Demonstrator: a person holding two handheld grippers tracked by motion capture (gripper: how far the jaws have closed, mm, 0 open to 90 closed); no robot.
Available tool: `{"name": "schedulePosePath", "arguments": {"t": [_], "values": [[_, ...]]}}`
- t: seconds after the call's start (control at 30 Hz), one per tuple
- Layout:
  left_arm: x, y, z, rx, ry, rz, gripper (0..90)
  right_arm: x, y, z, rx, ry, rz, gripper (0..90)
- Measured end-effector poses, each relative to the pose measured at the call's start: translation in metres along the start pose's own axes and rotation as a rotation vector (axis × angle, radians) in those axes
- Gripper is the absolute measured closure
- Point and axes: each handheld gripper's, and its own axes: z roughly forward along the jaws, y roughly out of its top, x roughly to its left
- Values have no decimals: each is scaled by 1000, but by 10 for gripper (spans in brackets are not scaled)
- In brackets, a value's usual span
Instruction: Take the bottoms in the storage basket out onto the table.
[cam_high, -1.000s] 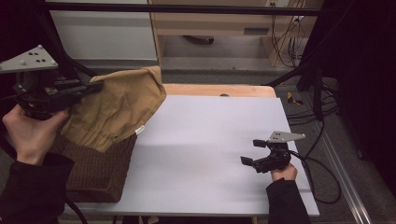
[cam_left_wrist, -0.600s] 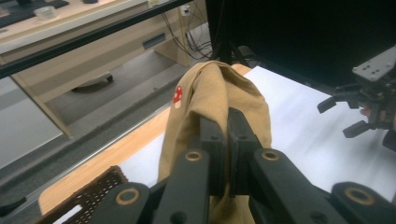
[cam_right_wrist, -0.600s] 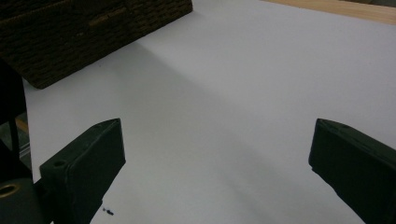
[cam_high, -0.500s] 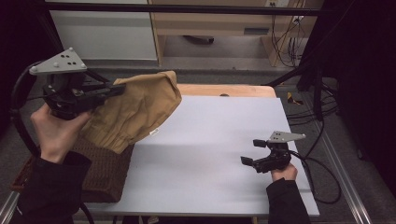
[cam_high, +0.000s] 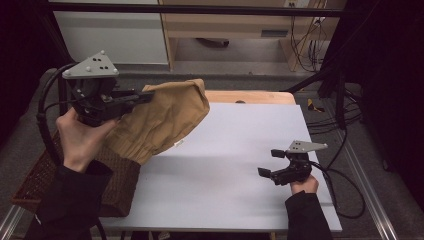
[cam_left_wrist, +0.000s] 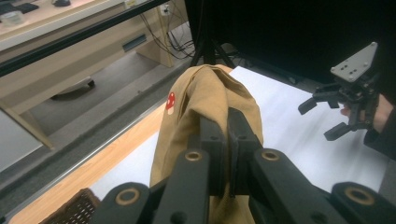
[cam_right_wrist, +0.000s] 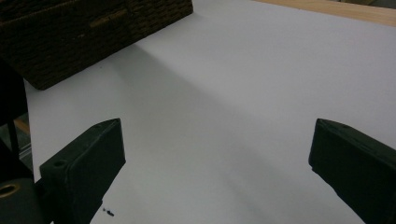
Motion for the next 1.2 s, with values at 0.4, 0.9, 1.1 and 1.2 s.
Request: {"name": "schedulePosePath", "arguments": {"t": [0.4,0.9,1.1,1.2], "values": [[-10,9,22,8,-45,13,871,0,0,-1,-1,1,1,43],[-26,14,49,48,-97,36,871,0,0,-1,-2,2,1,42],[-28,3,65,99,-104,39,871,0,0,0,-3,1,1,43],[-26,-4,73,126,-101,35,871,0,0,0,-2,1,1,43]]}}
